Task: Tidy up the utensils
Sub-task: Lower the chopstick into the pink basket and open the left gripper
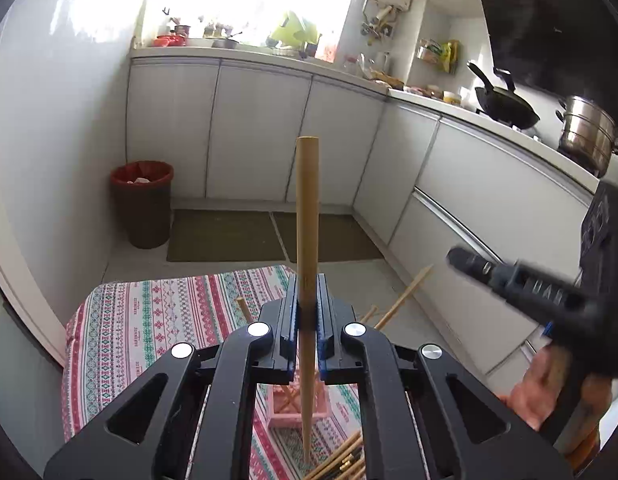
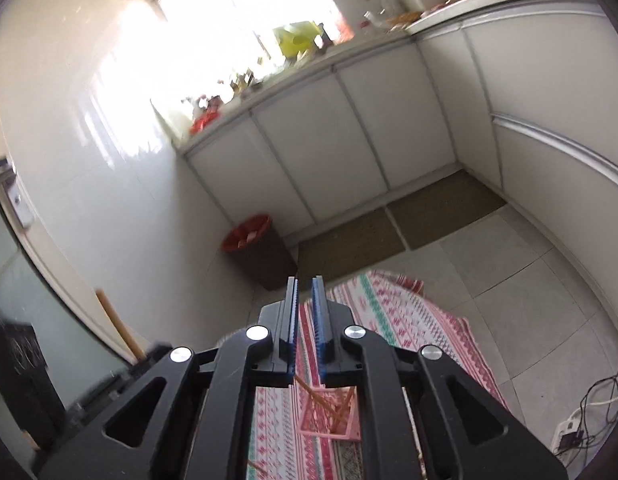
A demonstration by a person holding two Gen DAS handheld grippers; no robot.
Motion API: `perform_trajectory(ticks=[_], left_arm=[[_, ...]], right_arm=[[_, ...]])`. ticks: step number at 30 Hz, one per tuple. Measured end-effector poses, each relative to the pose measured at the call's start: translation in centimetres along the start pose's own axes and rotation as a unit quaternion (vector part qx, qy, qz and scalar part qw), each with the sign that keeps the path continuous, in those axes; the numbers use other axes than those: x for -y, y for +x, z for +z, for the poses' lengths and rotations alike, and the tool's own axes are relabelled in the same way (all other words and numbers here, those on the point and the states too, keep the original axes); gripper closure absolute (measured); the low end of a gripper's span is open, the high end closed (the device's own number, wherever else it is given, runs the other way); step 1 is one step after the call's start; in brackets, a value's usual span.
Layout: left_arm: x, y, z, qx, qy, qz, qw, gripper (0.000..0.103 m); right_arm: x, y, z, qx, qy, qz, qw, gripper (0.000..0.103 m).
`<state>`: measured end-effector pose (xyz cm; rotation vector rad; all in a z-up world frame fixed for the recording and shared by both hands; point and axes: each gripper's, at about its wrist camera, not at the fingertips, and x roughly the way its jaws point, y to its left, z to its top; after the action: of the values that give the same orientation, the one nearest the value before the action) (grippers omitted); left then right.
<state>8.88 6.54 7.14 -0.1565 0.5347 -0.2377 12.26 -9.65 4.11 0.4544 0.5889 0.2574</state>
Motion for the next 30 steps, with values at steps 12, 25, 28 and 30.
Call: perform_trajectory(ticks=[12, 25, 28, 30], left_arm=[[-0.7, 3.3, 0.2, 0.047, -0.069, 0.016, 0.9964, 0.096], [-2.0, 5.9, -2.6, 0.046, -0.067, 0.049, 0.9955, 0.057], [-2.3, 4.1, -2.3, 0.068, -0.066, 0.057, 0.9939, 0.038], [-2.2, 3.2, -2.2, 0.072, -0.057, 0.063, 0.9938, 0.036]], right_arm=[[4.2, -1.1, -2.2, -0.019, 0.06, -0.035, 0.997, 0.031], [8.4, 0.3, -4.5, -0.062, 0.068, -0.089, 0.992, 0.026], [8.3, 0.3, -4.7, -0.062, 0.063, -0.092, 0.992, 0.024], [8.1, 0.1, -5.0, -0.058, 0.057, -0.099, 0.992, 0.023]])
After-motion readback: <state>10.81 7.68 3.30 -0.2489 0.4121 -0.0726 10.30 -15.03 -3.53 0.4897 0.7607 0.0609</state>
